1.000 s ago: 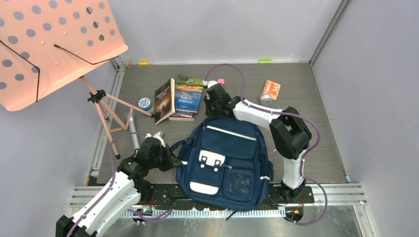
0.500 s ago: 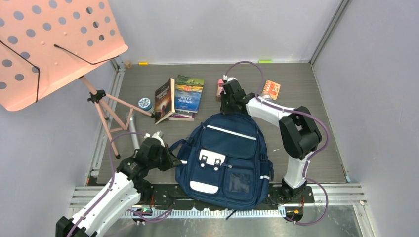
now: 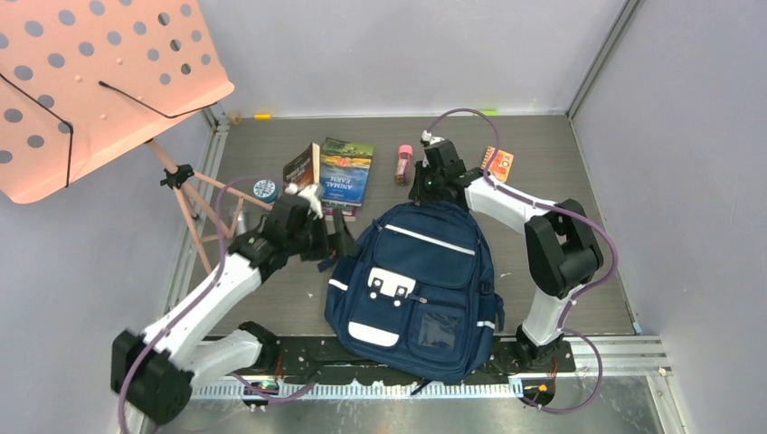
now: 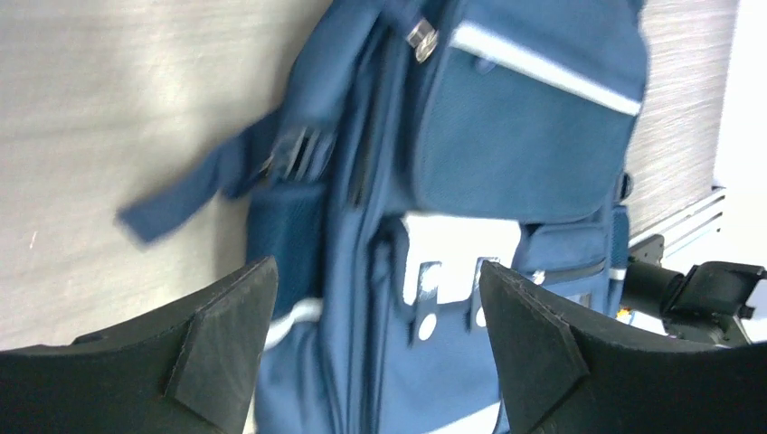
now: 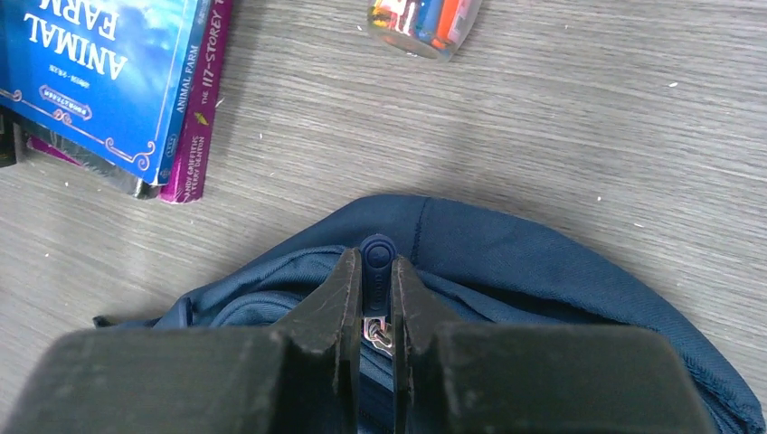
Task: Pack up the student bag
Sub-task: Unzip the student bag at the center of the board.
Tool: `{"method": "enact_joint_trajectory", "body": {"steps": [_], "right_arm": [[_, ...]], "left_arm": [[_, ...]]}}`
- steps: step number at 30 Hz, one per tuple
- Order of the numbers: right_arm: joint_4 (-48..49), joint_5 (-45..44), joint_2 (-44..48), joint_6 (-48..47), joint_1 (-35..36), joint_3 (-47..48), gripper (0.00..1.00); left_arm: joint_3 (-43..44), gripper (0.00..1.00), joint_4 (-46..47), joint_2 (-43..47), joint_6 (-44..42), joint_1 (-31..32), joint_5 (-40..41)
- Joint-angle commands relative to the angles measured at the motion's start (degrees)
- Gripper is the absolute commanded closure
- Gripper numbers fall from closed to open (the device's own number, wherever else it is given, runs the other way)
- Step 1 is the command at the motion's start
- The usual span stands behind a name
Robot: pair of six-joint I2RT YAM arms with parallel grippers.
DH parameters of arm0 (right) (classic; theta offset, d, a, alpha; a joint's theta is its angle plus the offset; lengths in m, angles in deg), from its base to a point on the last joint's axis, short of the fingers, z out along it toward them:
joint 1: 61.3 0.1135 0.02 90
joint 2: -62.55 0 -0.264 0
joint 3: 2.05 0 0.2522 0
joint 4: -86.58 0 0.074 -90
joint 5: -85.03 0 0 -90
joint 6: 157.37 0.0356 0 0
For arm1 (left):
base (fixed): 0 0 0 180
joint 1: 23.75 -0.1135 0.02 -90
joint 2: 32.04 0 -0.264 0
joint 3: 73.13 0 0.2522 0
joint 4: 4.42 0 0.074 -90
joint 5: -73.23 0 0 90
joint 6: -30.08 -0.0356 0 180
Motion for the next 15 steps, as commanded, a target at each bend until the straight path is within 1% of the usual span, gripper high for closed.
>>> {"method": "enact_joint_trajectory", "body": {"steps": [1,3,5,7,9,11,15], "right_arm": [[3.2,3.5,4.4,1.1,0.2,0.2,0.99],[3.0,4.0,4.6,1.1,0.3,0.1,0.99],[2.9,4.4,4.9,1.1,0.2,0.1,0.99],[2.6,4.7,5.2,1.2,0.2,0.2,0.99],[2.0,4.8,5.5,1.1,0.2,0.7,0.99],[1.1,4.9,5.5,0.8,0.2,1.3,0.99],[0.3,4.7,5.3,0.5,0.2,1.8,0.99]], "left_arm": [[8.3,0.16,14.0,-12.5,-9.0,0.1,-7.6],[11.7,0.19,17.8,-18.2,-12.5,0.2,-10.1],[15.0,0.22,19.4,-23.2,-17.6,0.6,-9.6],[16.0,0.23,23.5,-26.6,-19.8,0.7,-9.9],[16.5,0.23,27.3,-30.3,-20.7,0.7,-11.0],[17.9,0.24,27.9,-34.6,-21.4,0.7,-13.1],[19.1,0.26,31.2,-40.0,-22.1,1.1,-13.6]]}}
